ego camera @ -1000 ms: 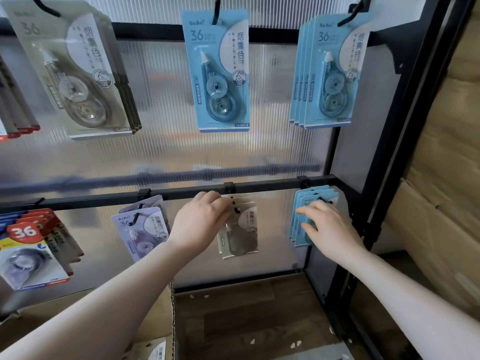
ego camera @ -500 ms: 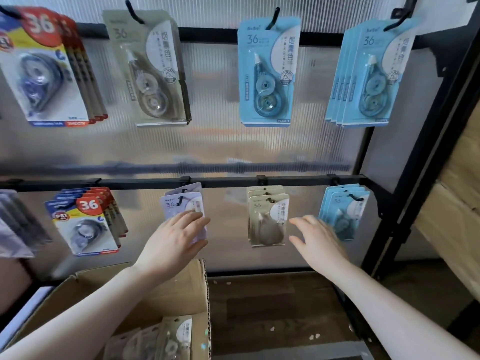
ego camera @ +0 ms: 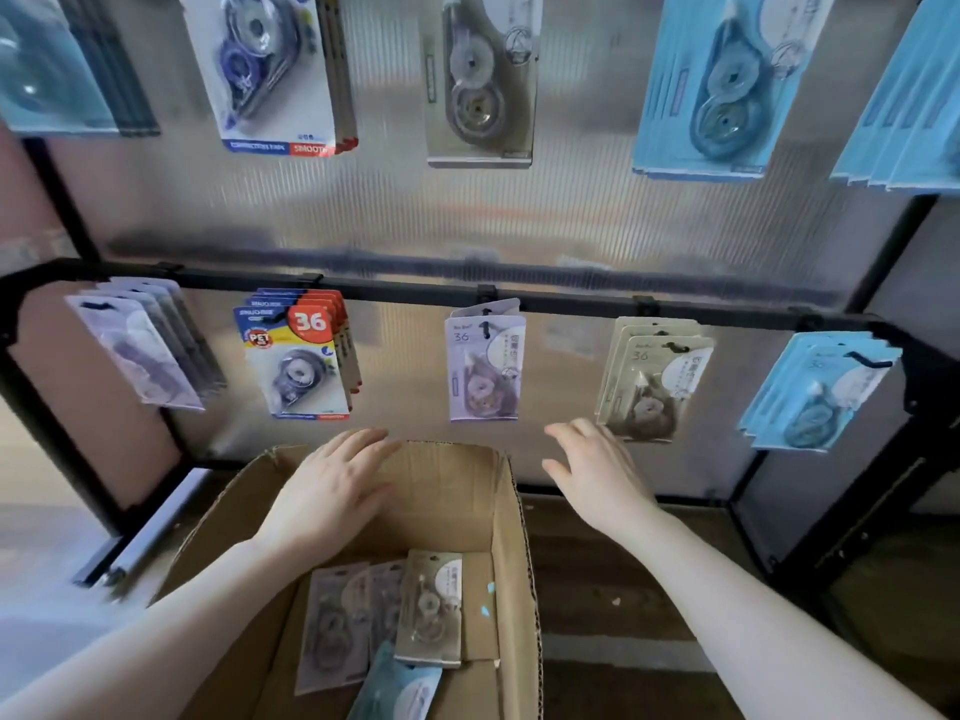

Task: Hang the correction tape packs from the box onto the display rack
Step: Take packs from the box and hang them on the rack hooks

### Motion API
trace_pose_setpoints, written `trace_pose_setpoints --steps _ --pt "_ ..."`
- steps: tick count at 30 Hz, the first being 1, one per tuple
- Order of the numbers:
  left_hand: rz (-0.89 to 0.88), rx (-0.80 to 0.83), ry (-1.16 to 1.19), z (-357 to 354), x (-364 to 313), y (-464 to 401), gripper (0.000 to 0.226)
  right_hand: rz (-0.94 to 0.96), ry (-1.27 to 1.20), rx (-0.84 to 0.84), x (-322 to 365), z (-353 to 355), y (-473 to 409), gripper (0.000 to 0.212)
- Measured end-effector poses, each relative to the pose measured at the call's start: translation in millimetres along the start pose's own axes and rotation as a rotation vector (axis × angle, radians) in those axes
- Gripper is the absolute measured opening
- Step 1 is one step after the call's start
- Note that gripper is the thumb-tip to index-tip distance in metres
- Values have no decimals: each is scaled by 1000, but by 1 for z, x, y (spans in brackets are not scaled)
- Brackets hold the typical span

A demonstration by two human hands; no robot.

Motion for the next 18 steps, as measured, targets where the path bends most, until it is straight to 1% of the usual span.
trace_pose_setpoints --steps 2,6,14,18 --pt "35 45 15 -15 15 12 52 7 2 22 14 -13 -4 43" --pt "14 141 -22 -41 34 30 42 18 -1 51 37 -39 -7 41" --pt "94 239 29 -78 58 50 55 38 27 108 64 -82 -10 41" --pt "125 315 41 -95 66 56 59 40 106 118 72 -96 -14 37"
Point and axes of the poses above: each hand's wrist, its own y-axis away from the middle knuckle, its own z-axis out of the back of the hand, x = y × z, the point moved 8 cm from there along -y, towards the middle knuckle, and after that the axes turned 4 degrees about -z, right-handed, at the moved point
